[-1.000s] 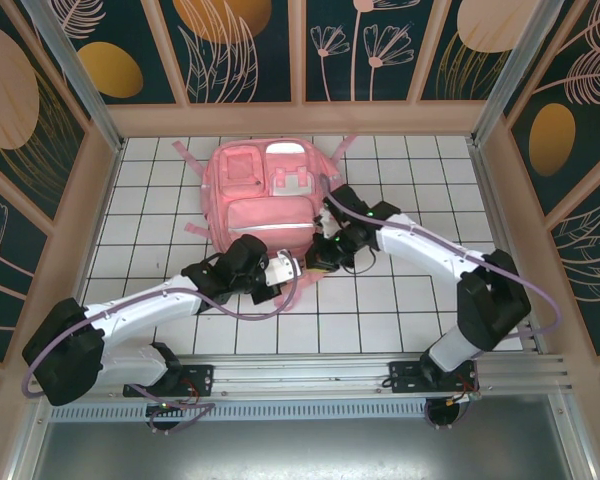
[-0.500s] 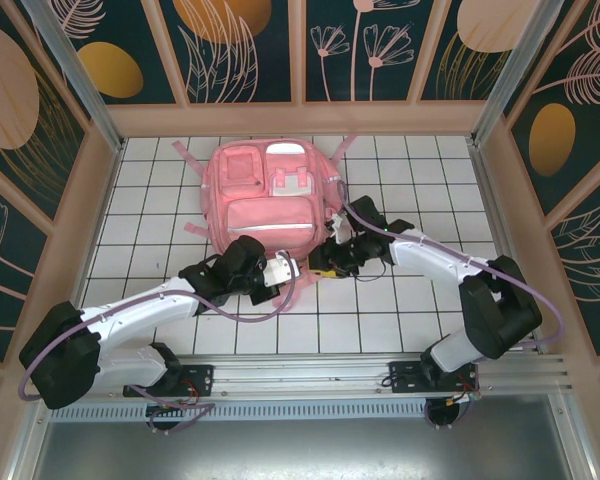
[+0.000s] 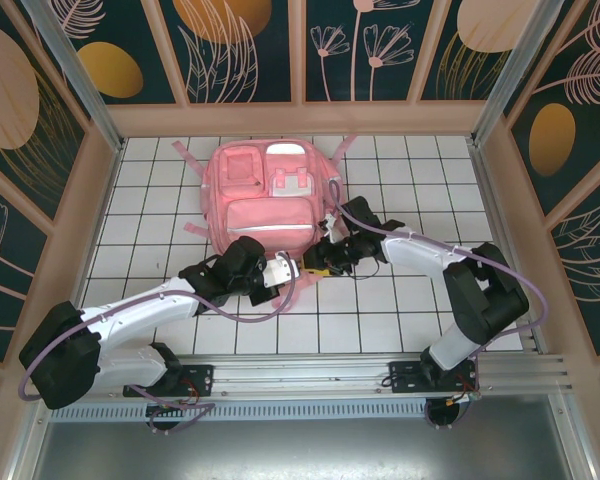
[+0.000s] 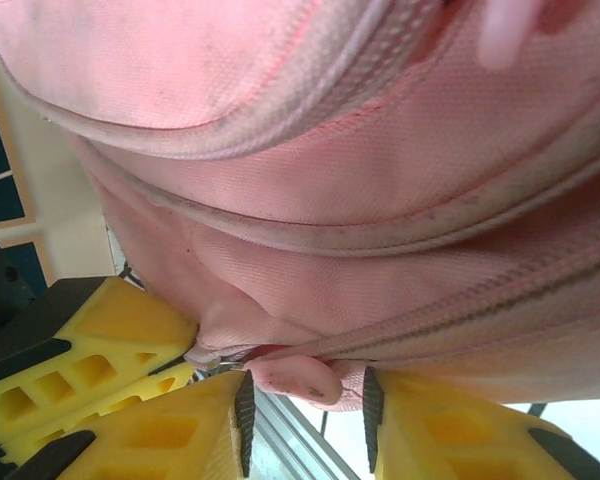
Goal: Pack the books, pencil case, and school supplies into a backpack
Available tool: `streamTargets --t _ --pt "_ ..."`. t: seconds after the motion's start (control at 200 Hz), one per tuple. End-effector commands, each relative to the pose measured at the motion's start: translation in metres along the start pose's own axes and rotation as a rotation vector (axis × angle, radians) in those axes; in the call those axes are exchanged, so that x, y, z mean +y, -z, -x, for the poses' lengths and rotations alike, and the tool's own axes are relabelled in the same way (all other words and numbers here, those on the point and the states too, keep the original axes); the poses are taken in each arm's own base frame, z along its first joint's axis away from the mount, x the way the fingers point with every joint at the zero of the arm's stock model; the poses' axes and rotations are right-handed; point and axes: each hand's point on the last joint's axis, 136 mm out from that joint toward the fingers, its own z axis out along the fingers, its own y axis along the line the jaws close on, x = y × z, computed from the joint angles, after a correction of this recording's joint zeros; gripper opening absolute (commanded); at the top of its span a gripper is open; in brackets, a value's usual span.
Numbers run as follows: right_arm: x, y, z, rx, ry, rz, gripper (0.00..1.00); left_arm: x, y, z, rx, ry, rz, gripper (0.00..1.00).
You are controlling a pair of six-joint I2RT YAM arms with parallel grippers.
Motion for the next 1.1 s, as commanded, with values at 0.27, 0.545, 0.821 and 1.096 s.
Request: streamTargets --t 0.27,0.545,0.821,1.096 --pt "0.03 -0.004 -0.014 0.049 0.093 0.073 0.23 -0.006 0.004 0.008 -0.035 0.001 -0.032 0.0" --pt "0.017 -0.013 -0.004 0.04 0.082 0.029 0.33 -0.007 0.004 0.007 -0.033 0.003 -0.033 0.0" --pt "0.018 -0.019 0.008 0.036 0.078 0.042 0.26 -0.007 0.004 0.006 -0.029 0.004 -0.032 0.0" --pt "0.019 -0.006 0.022 -0.067 0.08 0.013 0.1 -0.007 0.004 0.006 -0.031 0.003 -0.034 0.0"
